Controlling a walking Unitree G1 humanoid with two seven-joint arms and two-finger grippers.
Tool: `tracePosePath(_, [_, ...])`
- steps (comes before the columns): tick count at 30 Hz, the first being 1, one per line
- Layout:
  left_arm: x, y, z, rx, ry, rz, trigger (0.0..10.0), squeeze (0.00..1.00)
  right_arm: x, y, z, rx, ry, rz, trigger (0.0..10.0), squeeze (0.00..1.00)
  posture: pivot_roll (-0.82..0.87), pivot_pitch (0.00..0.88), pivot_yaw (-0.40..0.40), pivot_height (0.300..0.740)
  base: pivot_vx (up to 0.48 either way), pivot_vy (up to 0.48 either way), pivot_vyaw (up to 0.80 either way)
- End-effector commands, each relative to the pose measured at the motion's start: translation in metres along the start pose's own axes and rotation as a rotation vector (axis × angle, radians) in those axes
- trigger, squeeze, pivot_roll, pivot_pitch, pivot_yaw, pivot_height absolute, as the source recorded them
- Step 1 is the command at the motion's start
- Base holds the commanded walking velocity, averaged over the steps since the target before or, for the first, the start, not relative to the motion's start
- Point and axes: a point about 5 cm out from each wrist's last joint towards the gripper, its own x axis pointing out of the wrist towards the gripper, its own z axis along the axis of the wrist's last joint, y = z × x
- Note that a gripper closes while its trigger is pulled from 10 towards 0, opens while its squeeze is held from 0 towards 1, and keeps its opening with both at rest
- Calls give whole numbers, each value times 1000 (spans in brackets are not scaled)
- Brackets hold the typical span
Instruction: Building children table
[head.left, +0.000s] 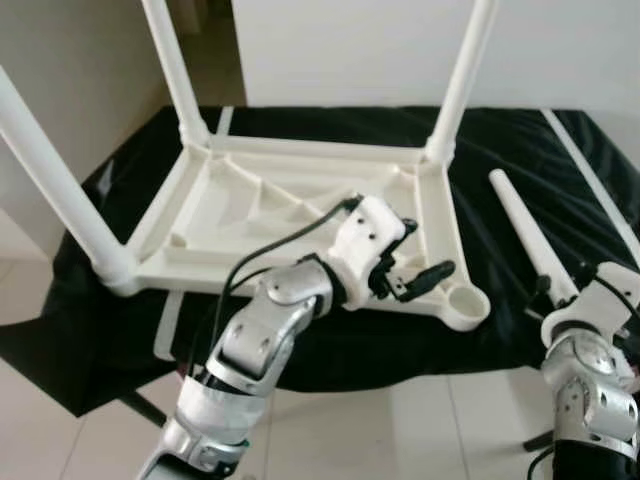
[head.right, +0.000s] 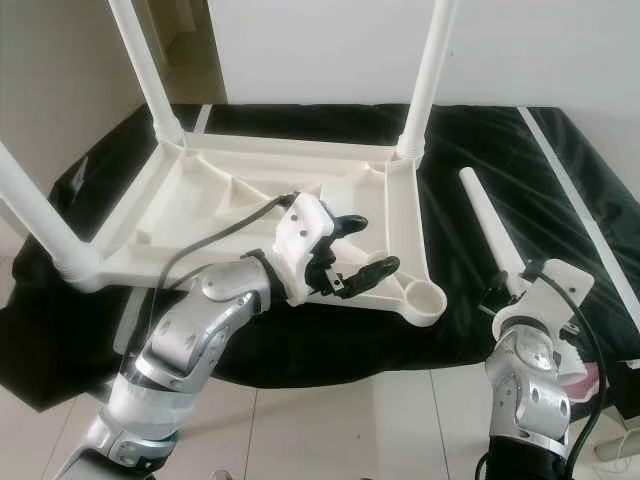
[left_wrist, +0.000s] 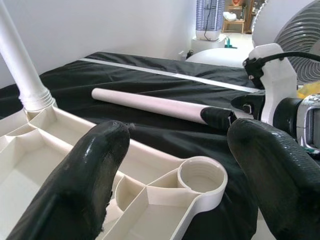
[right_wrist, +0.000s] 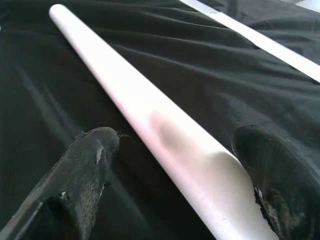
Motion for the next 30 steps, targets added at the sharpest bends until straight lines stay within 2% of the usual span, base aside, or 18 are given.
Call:
tracePosePath(1, [0,-2,3,3,-11,6,10000,0,-4,9,-27,-42,137,66,10000,0,-66,60,2,740,0,0,0])
tracePosePath(5, [1,-2,3,2,-11,6,10000,0,-6,15,-30,-65,151,115,10000,0,-65,60,1,740,0,0,0])
tracePosePath(10, [1,-3,2,0,-11,6,10000,0,-11,26,-25,-71,111,191,10000,0,-67,55,0,740,0,0,0])
tracePosePath(16, [1,-3,2,-1,-13,7,10000,0,-19,46,-12,-74,29,350,10000,0,-69,43,-6,740,0,0,0])
tracePosePath(18, [2,-3,2,-1,-14,7,10000,0,-20,47,-10,-70,16,360,10000,0,-69,43,-6,740,0,0,0])
tracePosePath(20, [2,-3,2,0,-16,6,10000,0,-21,49,1,-61,-41,390,10000,0,-71,37,-7,740,0,0,0])
tracePosePath(30, [4,-4,3,-2,-23,4,10000,0,-21,49,14,-88,-109,403,10000,0,-76,28,-8,740,0,0,0])
